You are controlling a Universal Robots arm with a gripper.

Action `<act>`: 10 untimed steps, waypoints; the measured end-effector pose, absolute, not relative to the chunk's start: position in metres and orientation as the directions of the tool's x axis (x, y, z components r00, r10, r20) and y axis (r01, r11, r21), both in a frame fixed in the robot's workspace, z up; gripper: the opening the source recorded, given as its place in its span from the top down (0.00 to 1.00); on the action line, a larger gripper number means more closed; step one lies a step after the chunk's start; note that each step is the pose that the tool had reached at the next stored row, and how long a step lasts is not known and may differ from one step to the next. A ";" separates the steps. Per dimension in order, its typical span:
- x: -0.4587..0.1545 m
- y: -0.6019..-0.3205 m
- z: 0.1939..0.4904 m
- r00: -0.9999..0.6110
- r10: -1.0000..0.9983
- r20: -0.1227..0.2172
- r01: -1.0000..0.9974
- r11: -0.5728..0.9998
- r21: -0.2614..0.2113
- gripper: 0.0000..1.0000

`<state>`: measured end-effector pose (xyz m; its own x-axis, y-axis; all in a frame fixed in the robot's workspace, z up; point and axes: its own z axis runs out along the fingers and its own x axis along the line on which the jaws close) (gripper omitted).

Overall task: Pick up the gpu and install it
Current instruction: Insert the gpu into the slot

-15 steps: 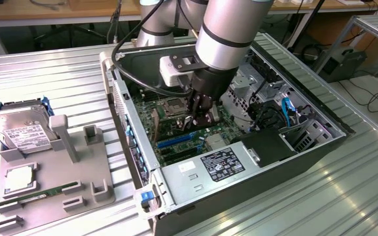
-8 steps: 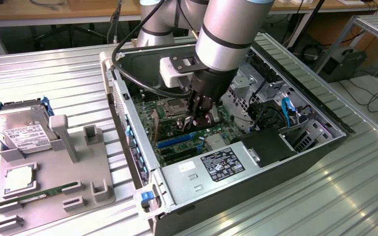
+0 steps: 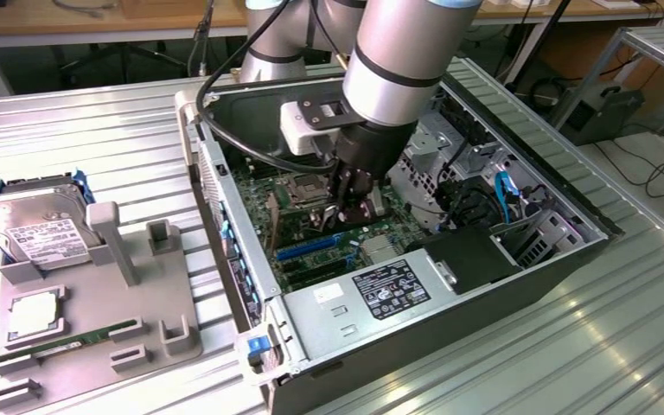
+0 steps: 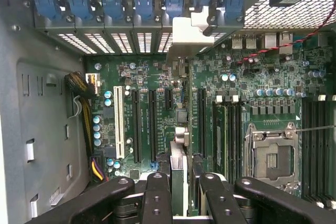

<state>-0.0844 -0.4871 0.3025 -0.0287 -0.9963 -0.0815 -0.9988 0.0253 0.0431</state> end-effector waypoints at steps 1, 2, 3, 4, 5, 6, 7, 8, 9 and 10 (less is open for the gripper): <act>-0.085 -0.487 0.302 -0.029 -0.996 -0.082 -0.999 0.025 0.043 0.74; -0.085 -0.487 0.302 -0.029 -0.996 -0.082 -0.999 0.025 0.043 0.74; -0.087 -0.487 0.302 -0.029 -0.996 -0.082 -0.999 0.025 0.043 0.74; -0.087 -0.487 0.302 -0.029 -0.996 -0.082 -0.999 0.025 0.043 0.74; -0.090 -0.487 0.301 -0.029 -0.996 -0.082 -0.999 0.025 0.043 0.74; -0.091 -0.487 0.301 -0.029 -0.996 -0.082 -0.999 0.025 0.043 0.74; -0.091 -0.487 0.301 -0.029 -0.996 -0.081 -0.999 0.025 0.043 0.74; -0.092 -0.486 0.300 -0.029 -0.996 -0.082 -0.999 0.025 0.043 0.74; -0.092 -0.485 0.300 -0.029 -0.996 -0.082 -0.999 0.025 0.043 0.74; -0.092 -0.484 0.299 -0.029 -0.996 -0.082 -0.999 0.025 0.043 0.74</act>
